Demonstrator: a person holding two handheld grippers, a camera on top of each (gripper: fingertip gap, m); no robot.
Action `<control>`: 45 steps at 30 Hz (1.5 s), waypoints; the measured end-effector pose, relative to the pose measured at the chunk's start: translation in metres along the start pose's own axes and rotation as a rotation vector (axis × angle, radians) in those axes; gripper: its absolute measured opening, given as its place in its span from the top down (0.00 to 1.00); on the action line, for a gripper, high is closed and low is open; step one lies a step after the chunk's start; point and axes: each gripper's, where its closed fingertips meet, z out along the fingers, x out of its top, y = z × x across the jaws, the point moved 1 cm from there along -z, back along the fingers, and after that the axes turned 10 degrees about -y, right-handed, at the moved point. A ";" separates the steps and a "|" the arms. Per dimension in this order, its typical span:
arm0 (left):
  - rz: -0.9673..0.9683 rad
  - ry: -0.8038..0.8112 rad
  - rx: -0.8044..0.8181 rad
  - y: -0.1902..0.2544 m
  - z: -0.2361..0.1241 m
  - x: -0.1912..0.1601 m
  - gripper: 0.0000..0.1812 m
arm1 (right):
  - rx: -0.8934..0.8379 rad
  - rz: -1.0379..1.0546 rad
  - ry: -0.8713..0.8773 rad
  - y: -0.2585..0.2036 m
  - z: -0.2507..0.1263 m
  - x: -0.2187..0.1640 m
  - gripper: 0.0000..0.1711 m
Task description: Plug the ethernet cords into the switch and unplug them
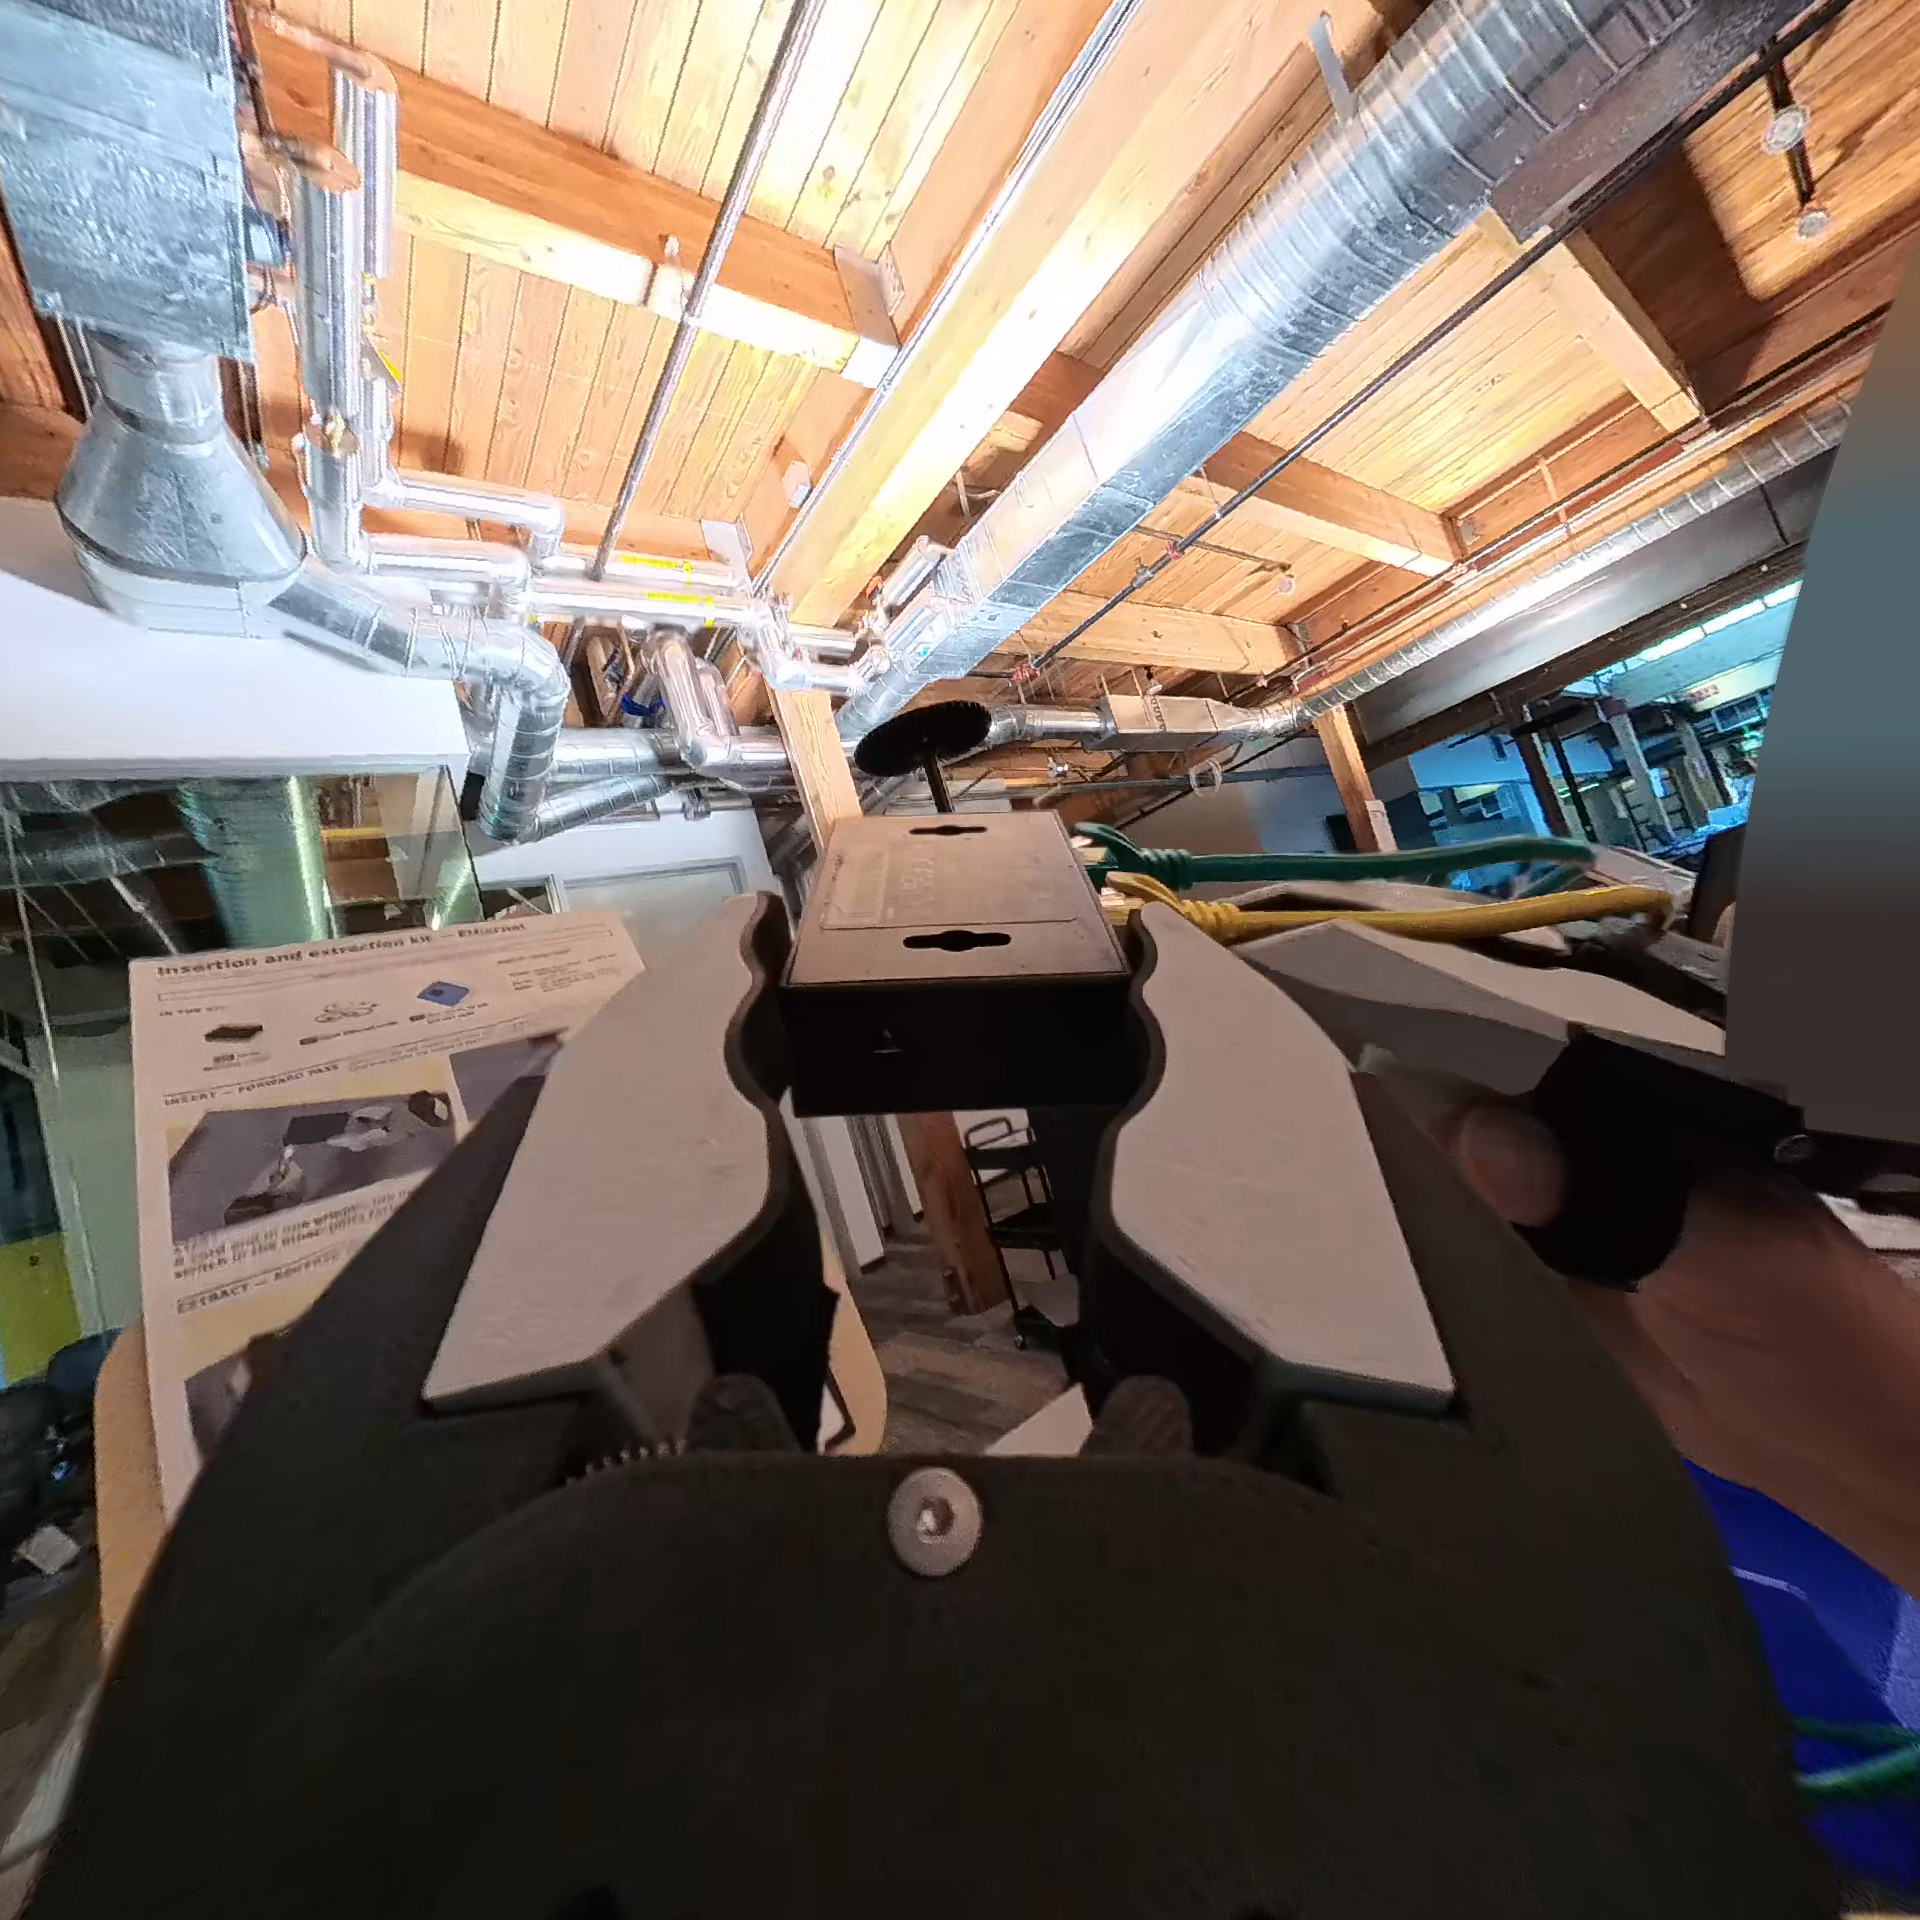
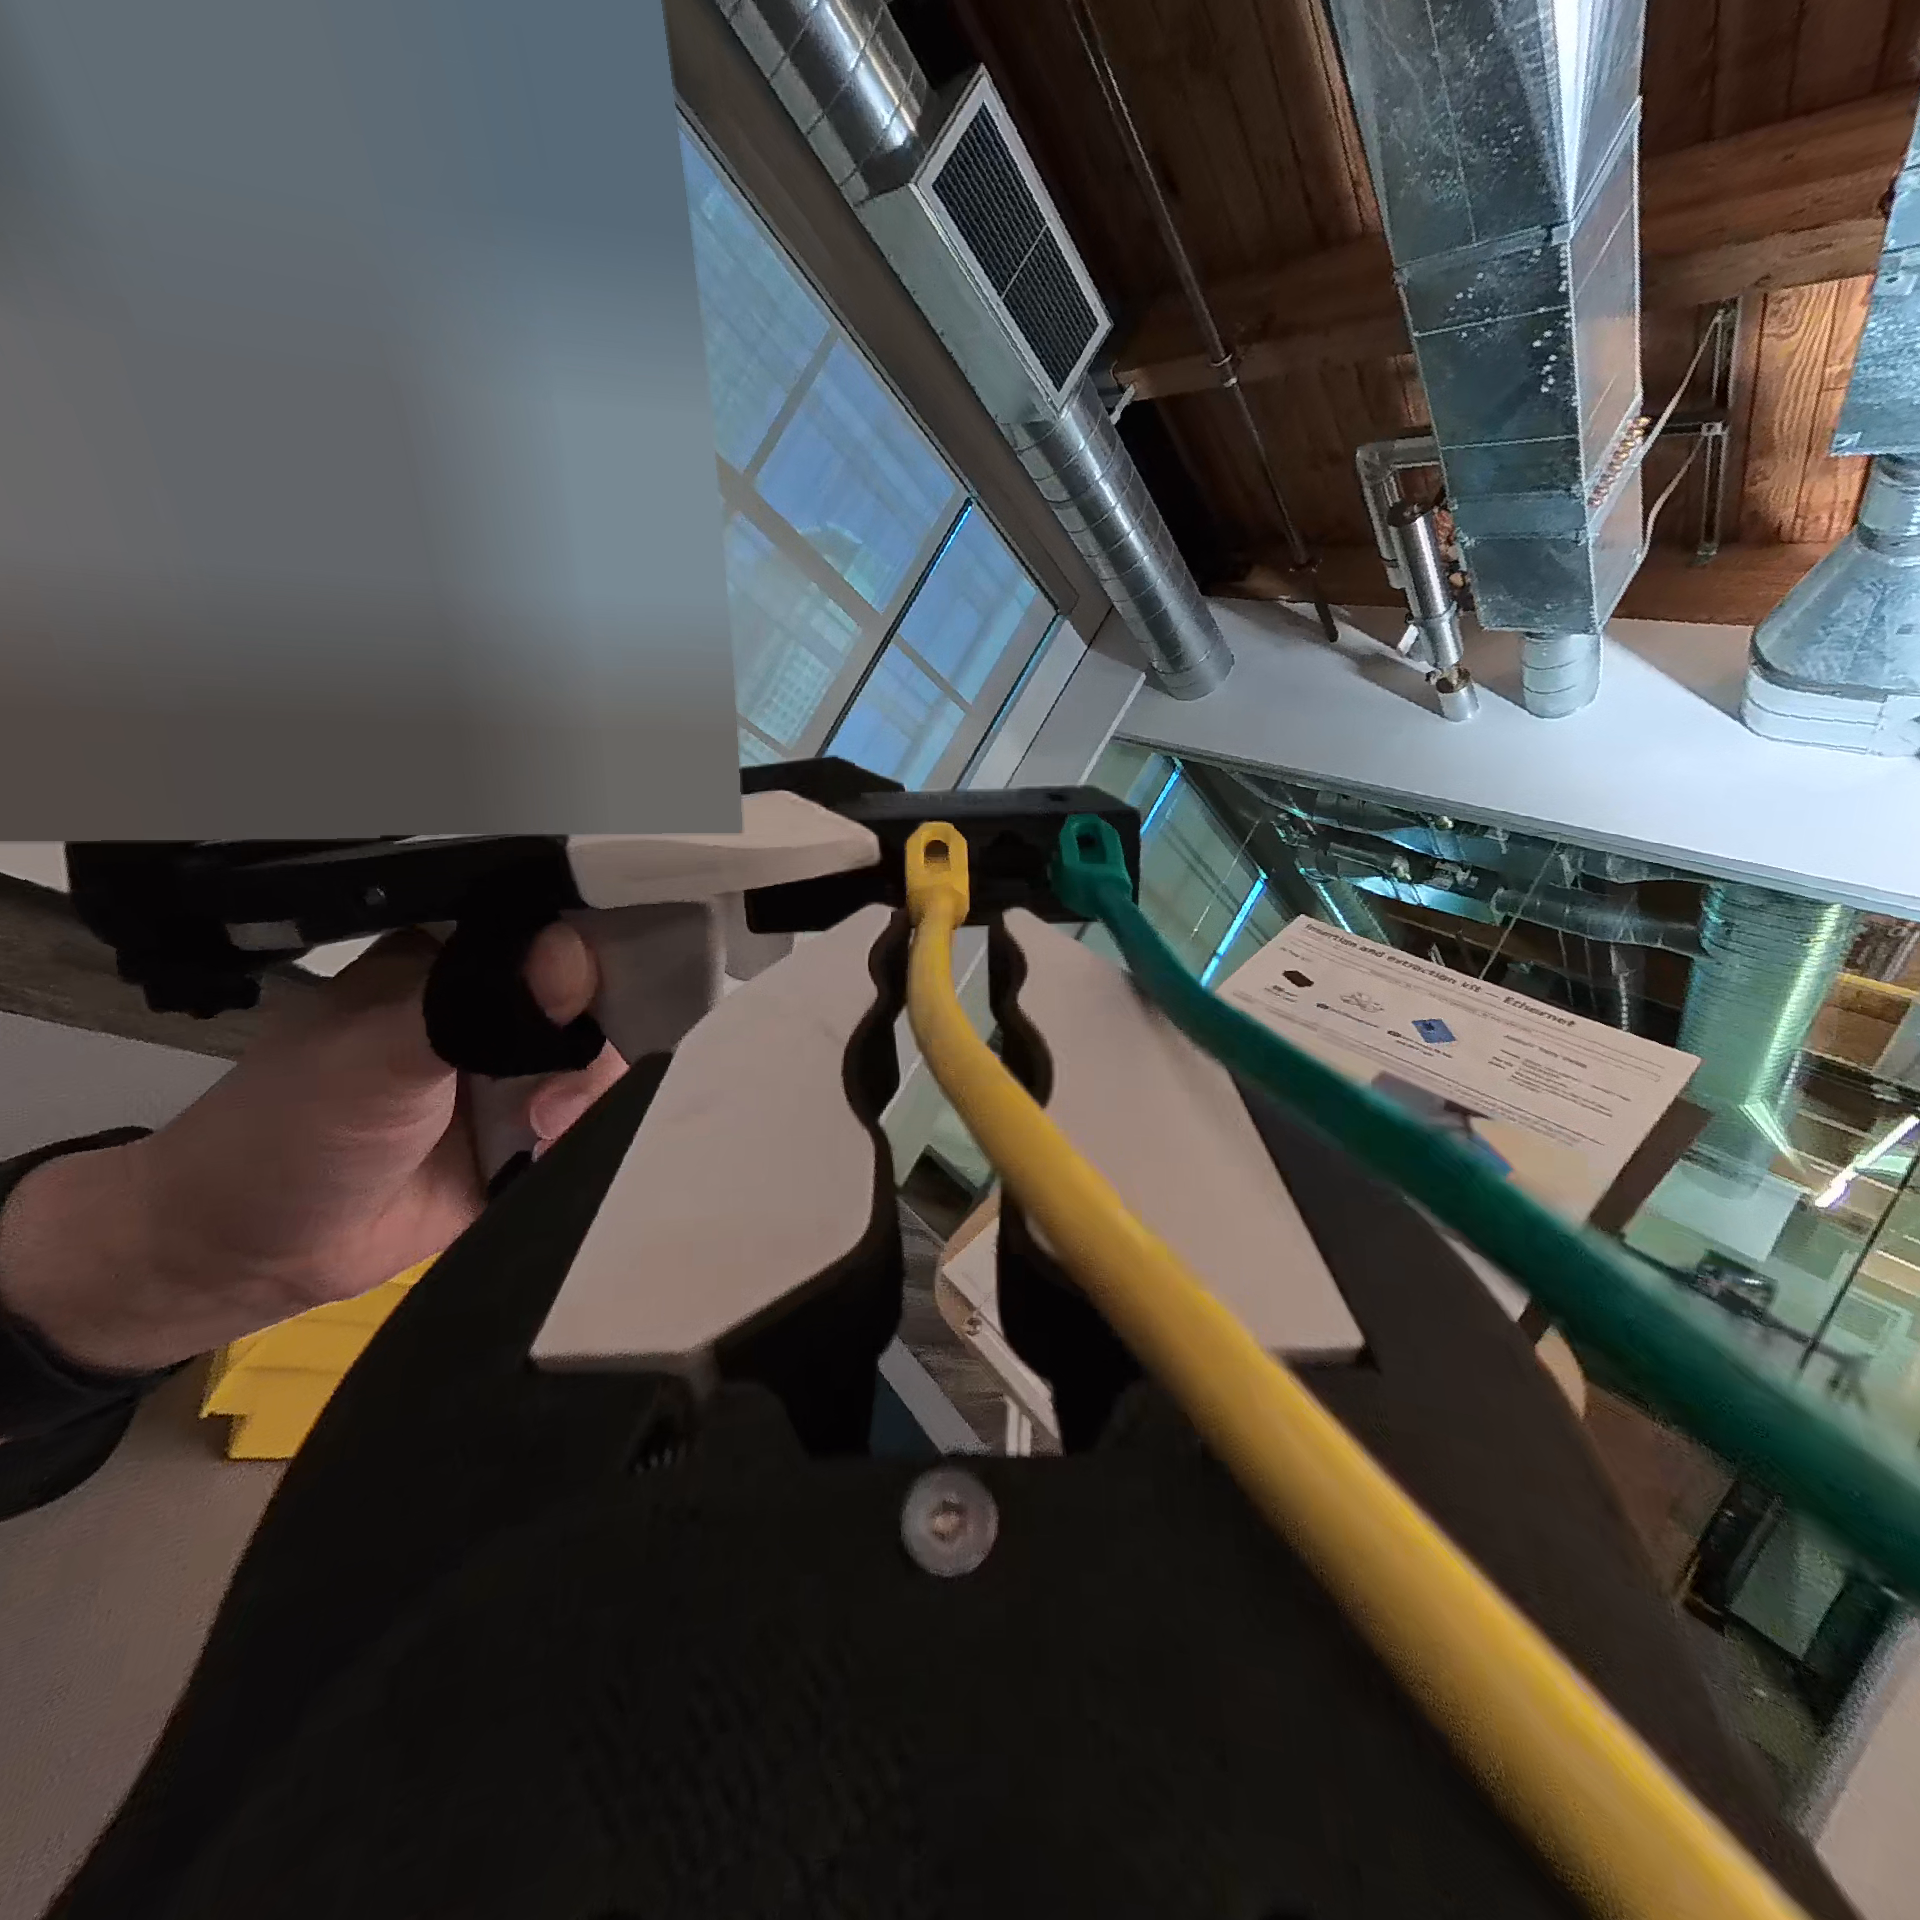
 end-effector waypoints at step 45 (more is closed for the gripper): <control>-0.283 -0.280 0.303 -0.144 -0.046 -0.040 0.67 | 0.618 0.327 -0.463 -0.029 -0.001 -0.083 0.88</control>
